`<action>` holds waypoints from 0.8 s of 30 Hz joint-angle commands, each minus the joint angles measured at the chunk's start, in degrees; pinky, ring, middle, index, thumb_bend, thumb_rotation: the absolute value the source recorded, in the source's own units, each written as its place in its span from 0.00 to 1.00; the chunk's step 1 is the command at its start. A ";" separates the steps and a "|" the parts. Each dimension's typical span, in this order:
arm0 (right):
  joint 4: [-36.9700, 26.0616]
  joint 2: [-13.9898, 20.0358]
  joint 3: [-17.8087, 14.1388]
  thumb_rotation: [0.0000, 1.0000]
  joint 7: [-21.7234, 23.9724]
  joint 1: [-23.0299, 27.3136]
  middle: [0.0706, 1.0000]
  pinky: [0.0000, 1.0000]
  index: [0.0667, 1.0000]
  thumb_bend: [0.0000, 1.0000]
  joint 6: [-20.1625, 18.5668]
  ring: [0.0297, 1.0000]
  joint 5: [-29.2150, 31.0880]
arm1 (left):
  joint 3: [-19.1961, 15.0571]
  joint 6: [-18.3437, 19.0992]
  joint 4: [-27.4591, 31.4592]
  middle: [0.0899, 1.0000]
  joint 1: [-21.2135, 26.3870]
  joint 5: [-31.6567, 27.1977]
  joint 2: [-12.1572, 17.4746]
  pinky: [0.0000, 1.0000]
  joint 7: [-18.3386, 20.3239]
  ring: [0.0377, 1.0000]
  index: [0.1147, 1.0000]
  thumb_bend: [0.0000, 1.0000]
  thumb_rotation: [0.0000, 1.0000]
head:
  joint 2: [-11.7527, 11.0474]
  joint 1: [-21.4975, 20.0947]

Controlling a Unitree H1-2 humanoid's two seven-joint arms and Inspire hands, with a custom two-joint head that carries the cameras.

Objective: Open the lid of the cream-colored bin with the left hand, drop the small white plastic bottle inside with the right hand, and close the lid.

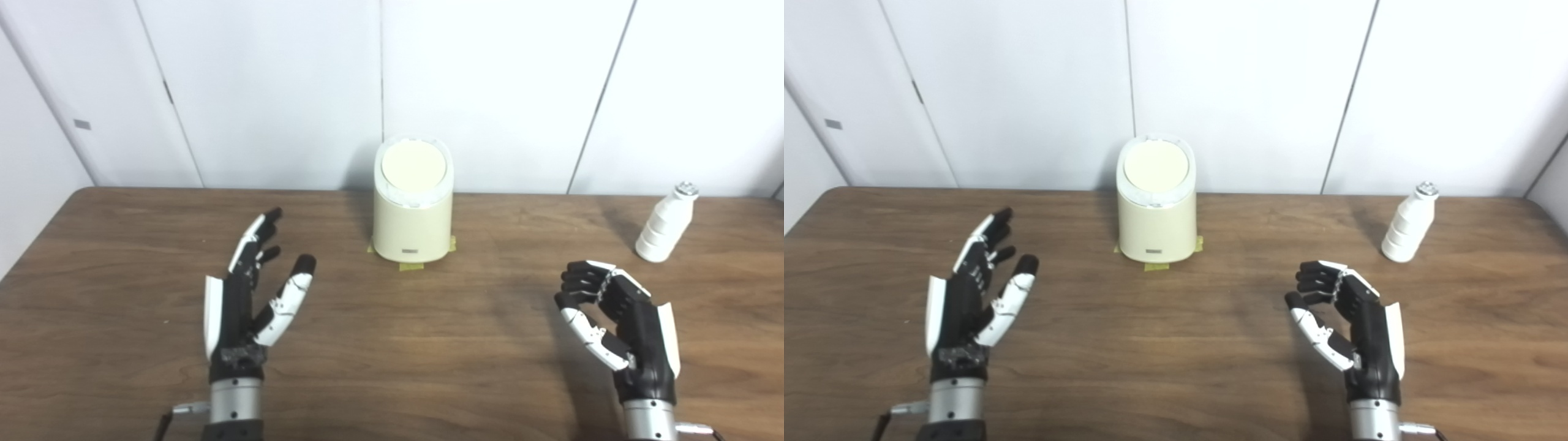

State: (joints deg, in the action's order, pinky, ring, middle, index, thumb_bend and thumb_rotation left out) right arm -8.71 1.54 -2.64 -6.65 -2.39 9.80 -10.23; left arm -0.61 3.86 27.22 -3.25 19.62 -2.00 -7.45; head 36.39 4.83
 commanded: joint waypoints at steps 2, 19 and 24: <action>-0.67 0.10 0.13 0.20 -0.47 2.08 0.57 0.51 0.58 0.24 3.17 0.58 -0.20 | -0.70 2.37 2.99 0.91 5.29 1.21 1.26 0.81 1.19 0.91 0.89 0.76 0.60 | -0.20 0.09; 2.14 0.13 0.74 0.13 0.16 2.95 0.59 0.52 0.59 0.25 4.36 0.59 0.77 | -0.11 22.92 2.07 1.00 28.46 10.37 2.86 0.95 6.72 1.00 1.00 0.89 0.47 | -1.38 0.29; 2.44 0.12 1.17 0.16 0.08 2.95 0.59 0.55 0.59 0.26 4.44 0.60 0.29 | -0.92 23.05 -1.78 1.00 32.94 16.35 1.28 0.93 11.94 1.00 1.00 0.89 0.50 | -1.55 0.12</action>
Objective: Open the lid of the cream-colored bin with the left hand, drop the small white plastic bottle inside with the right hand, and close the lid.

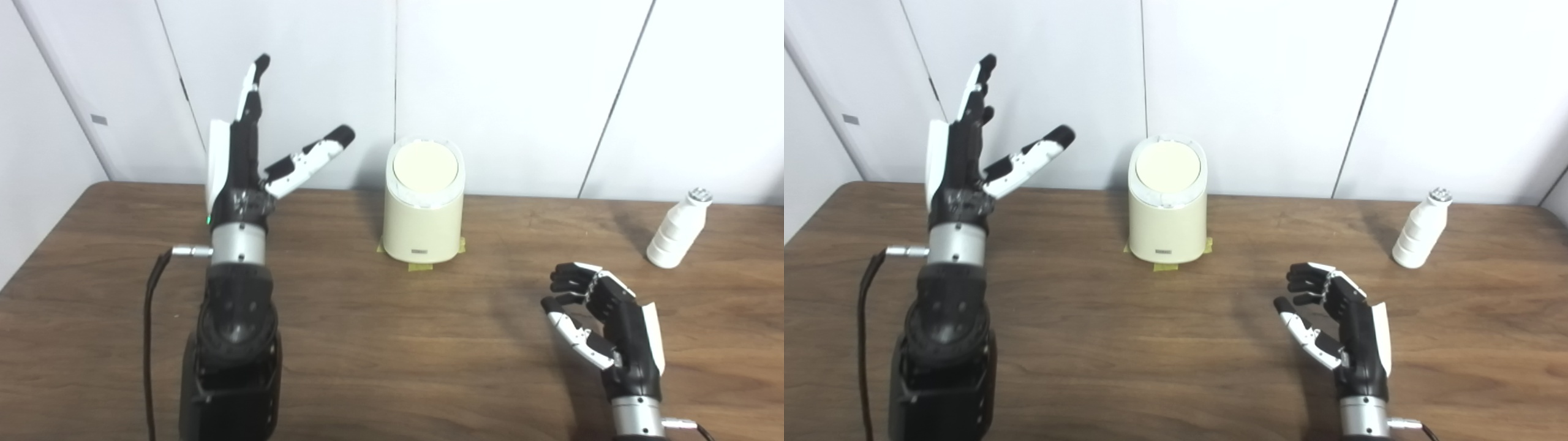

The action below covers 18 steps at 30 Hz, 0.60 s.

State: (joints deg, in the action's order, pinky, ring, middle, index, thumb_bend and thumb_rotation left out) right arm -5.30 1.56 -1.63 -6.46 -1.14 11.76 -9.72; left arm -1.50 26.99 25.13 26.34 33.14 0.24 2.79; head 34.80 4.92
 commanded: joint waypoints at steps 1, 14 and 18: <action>-0.94 0.05 0.23 0.18 -0.24 1.72 0.59 0.55 0.59 0.26 2.47 0.60 -0.47 | -0.32 -0.08 -0.32 1.00 4.19 4.27 -1.61 0.94 2.92 1.00 1.00 0.90 0.51 | -0.05 -0.12; -0.56 0.07 0.55 0.23 -0.47 1.77 0.60 0.55 0.60 0.26 2.62 0.60 -1.40 | 3.23 -0.09 -14.72 1.00 13.07 12.30 -2.06 0.94 1.91 1.00 1.00 0.89 0.52 | -0.35 -0.94; -0.76 0.11 0.75 0.23 -0.36 1.63 0.60 0.54 0.60 0.26 2.42 0.60 -1.64 | 4.47 -0.09 -19.46 1.00 15.40 14.85 -1.89 1.00 0.83 1.00 1.00 0.90 0.53 | -0.48 -1.29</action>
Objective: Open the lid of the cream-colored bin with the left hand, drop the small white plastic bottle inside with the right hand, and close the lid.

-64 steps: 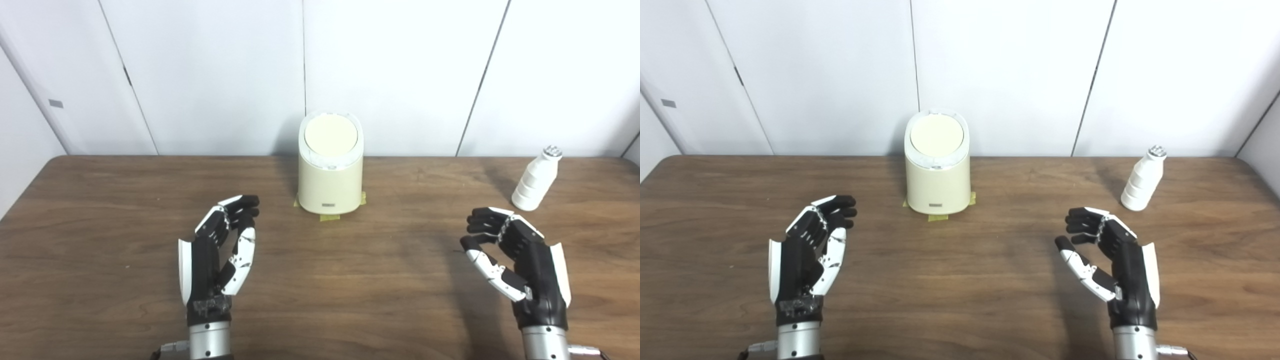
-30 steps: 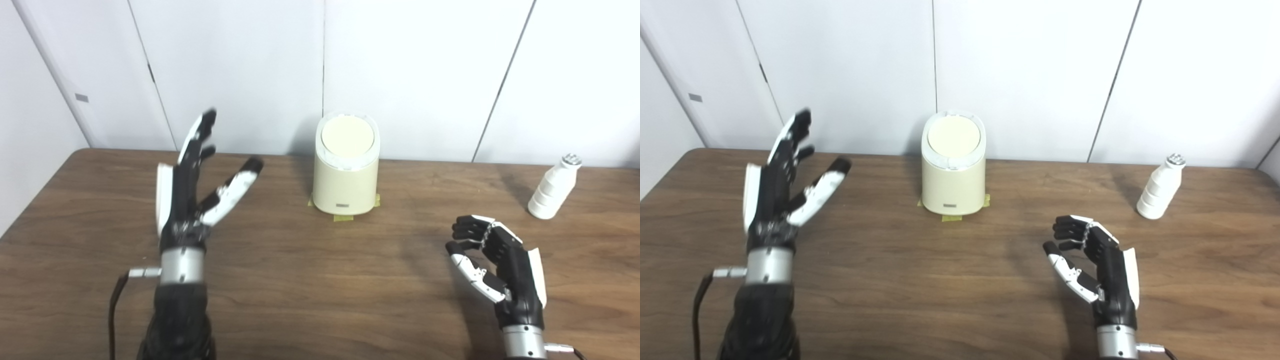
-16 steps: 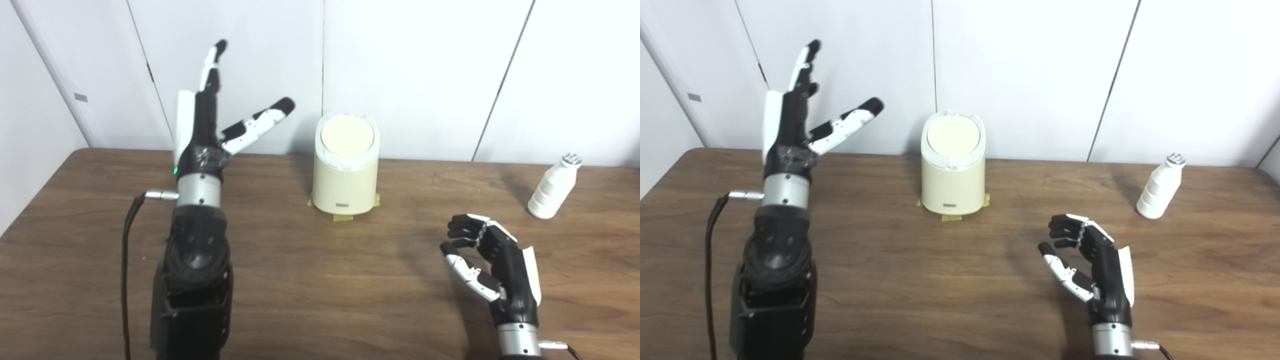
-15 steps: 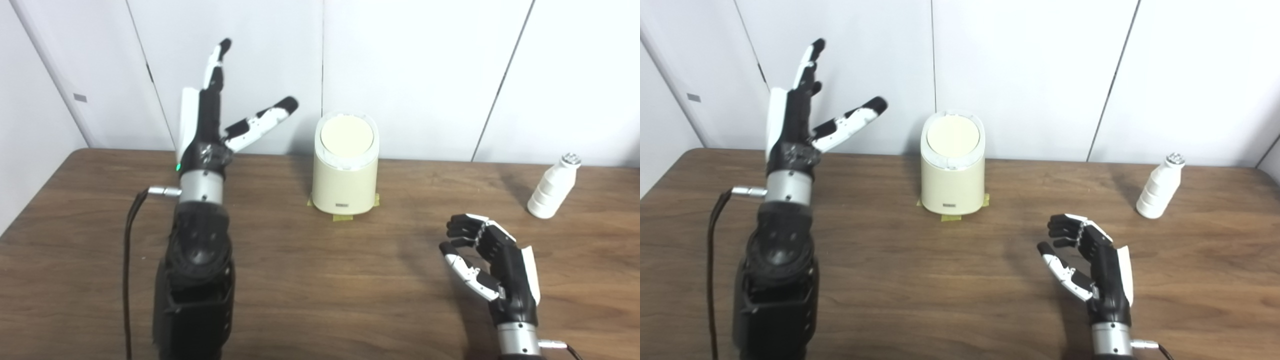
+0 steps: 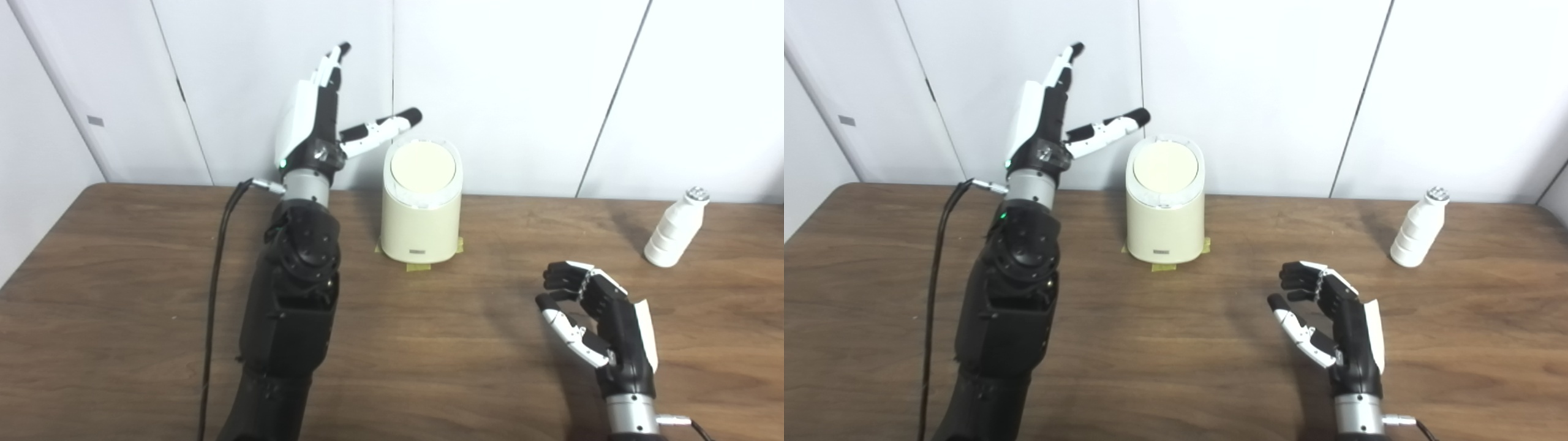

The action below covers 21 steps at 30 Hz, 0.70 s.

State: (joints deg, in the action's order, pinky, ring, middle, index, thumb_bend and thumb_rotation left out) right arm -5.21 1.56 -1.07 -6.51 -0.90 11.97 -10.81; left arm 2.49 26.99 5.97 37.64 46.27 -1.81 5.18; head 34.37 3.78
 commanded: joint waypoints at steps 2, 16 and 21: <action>-0.70 -0.01 0.20 0.21 -0.43 1.40 0.60 0.54 0.60 0.25 2.41 0.60 -0.53 | 0.90 -0.10 -2.65 1.00 5.01 2.41 0.27 1.00 -2.39 1.00 1.00 0.90 0.51 | -0.26 -0.41; -1.13 -0.36 0.32 0.21 -1.07 1.06 0.59 0.54 0.59 0.25 2.50 0.60 -1.74 | 2.92 -0.13 -13.66 1.00 6.73 4.77 1.97 1.00 -6.36 1.00 1.00 0.86 0.38 | -0.18 -1.61; -1.07 -0.68 0.38 0.19 -0.97 0.94 0.60 0.55 0.59 0.25 2.85 0.60 -0.99 | 4.03 -0.15 -15.96 1.00 6.77 4.60 2.25 1.00 -7.75 1.00 1.00 0.86 0.32 | -0.28 -2.10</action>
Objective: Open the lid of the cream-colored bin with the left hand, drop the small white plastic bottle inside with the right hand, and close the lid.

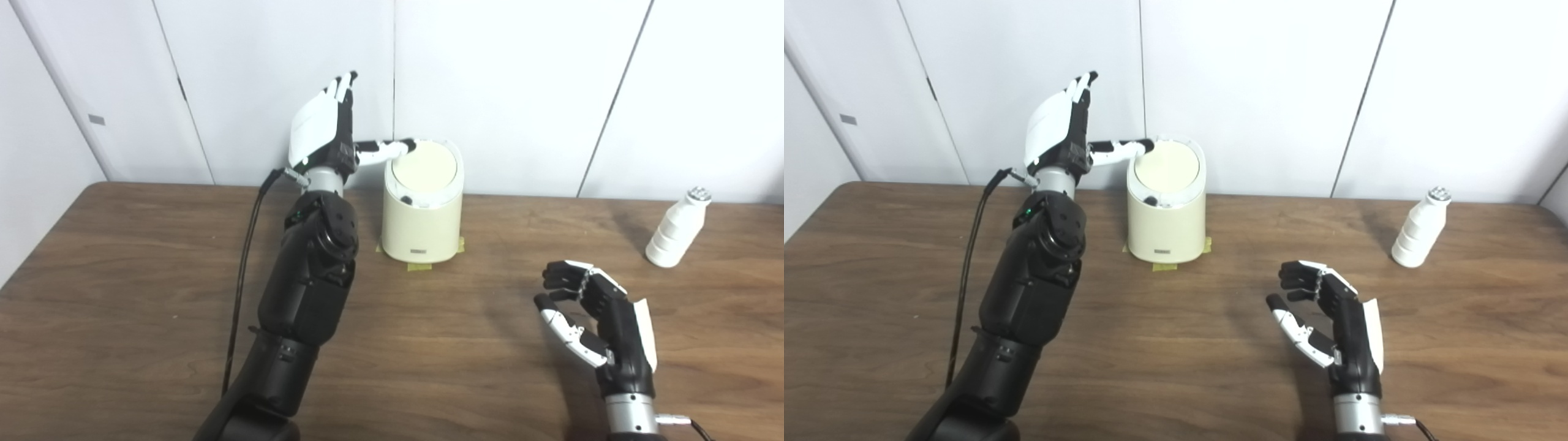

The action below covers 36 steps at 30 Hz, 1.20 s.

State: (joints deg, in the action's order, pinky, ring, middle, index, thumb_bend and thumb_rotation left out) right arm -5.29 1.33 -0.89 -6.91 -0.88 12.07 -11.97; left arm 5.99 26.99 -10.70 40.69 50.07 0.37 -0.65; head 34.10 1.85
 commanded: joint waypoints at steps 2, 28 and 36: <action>-1.37 -0.64 0.19 0.18 -0.57 0.79 0.60 0.55 0.59 0.25 2.08 0.60 0.13 | 0.90 -0.16 0.41 1.00 3.63 0.64 0.23 1.00 -2.04 1.00 1.00 0.86 0.32 | -0.06 -0.27; -1.63 -1.49 0.34 0.21 -1.66 0.71 0.60 0.55 0.60 0.26 1.25 0.60 -1.74 | 2.34 -0.10 -3.74 1.00 3.32 1.87 -0.67 1.00 -3.65 1.00 1.00 0.88 0.50 | -0.04 -1.66; -1.50 -1.81 0.51 0.26 -2.09 0.76 0.59 0.54 0.59 0.26 1.60 0.60 -2.62 | 3.14 -0.20 -5.97 1.00 3.64 -0.09 -0.54 1.00 -5.26 1.00 1.00 0.87 0.46 | -0.10 -2.48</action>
State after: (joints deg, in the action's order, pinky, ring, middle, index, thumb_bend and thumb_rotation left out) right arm -5.50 -0.15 -0.67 -8.44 -0.97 11.98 -14.21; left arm 8.71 26.99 -17.30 40.60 49.67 -0.23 -4.08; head 33.93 -0.61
